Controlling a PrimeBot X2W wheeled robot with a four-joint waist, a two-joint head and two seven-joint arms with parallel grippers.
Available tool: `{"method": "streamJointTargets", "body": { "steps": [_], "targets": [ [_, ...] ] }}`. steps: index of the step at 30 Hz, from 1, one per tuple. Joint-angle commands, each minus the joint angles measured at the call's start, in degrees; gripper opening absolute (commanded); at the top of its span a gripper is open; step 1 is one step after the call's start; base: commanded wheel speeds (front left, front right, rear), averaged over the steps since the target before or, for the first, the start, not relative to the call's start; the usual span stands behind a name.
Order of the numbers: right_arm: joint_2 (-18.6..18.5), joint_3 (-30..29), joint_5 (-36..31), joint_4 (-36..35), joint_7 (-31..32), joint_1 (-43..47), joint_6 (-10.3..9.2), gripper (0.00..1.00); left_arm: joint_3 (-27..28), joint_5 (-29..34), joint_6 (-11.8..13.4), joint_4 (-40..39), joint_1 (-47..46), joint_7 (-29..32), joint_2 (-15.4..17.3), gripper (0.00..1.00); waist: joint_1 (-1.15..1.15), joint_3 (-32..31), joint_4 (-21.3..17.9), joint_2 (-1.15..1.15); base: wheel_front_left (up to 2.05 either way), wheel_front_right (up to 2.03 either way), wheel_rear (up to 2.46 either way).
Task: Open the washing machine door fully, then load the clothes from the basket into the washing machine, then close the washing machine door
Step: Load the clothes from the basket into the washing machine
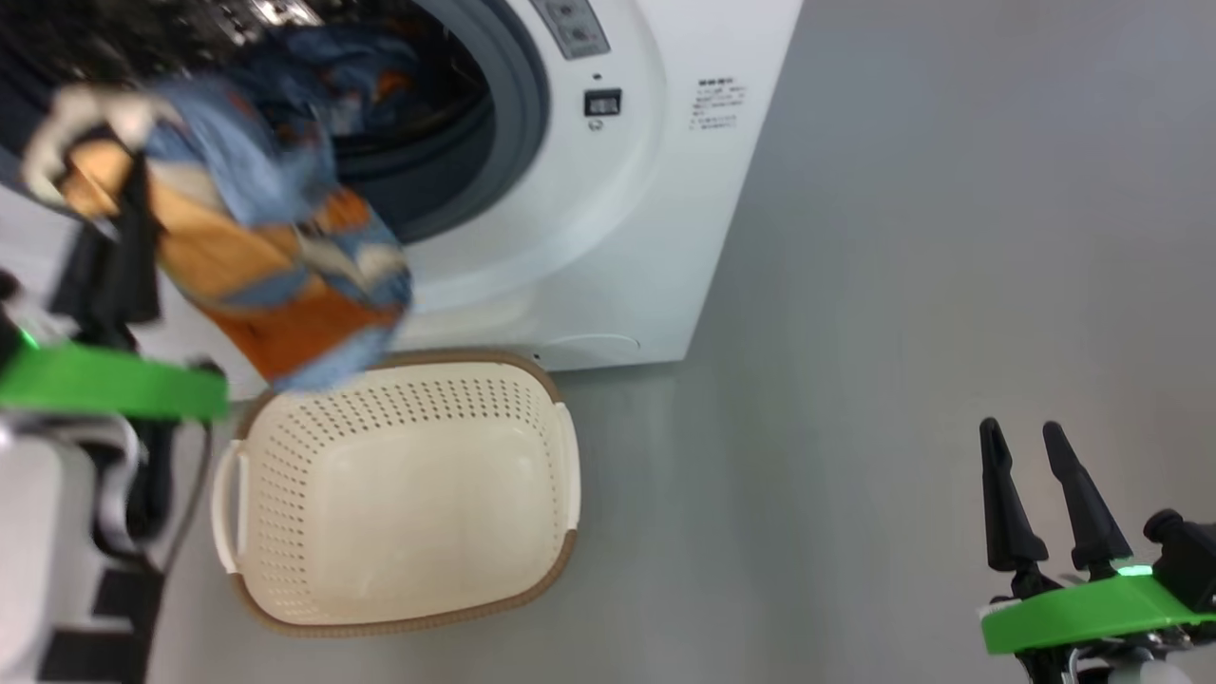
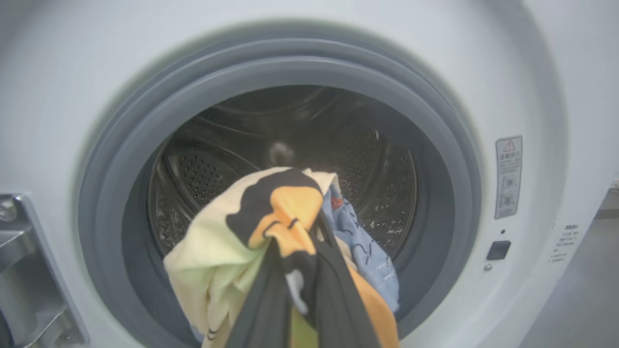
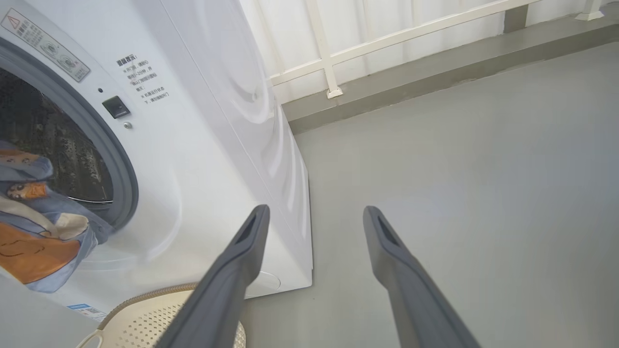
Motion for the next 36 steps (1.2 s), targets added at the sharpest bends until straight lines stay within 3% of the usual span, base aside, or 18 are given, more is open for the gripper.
{"method": "streamJointTargets", "body": {
  "steps": [1,13,23,32,36],
  "targets": [
    [-0.29,1.72,-0.39,-1.43,-0.27,-1.59,0.09,1.00,2.84,0.24,-0.09,0.48,-3.98,-0.36,2.77,0.00,0.00,2.71,-2.35,0.00,0.00,0.00,0.00],
    [1.58,3.45,-0.17,-1.82,-0.27,-4.82,0.09,1.00,-1.63,-3.38,-0.09,19.16,-19.49,-0.36,7.20,0.00,0.00,7.85,-7.12,0.00,0.00,0.00,0.00],
    [2.33,5.89,-0.29,-2.47,-0.27,-7.08,0.09,1.00,-11.04,-9.48,-0.09,36.77,-33.89,-0.36,10.46,0.00,0.00,12.82,-10.72,0.00,0.00,0.00,0.00],
    [2.59,7.65,0.12,-2.95,-0.27,-7.70,0.09,1.00,-18.85,-11.90,-0.09,44.60,-41.49,-0.36,13.40,0.00,0.00,15.07,-13.53,0.00,0.00,0.00,0.00],
    [2.61,7.94,0.92,-3.47,-0.27,-7.81,0.09,1.00,-16.97,-10.26,-0.07,42.62,-45.09,-0.36,15.44,0.00,0.00,16.19,-14.10,0.00,0.00,0.00,0.00]
  ]
}}
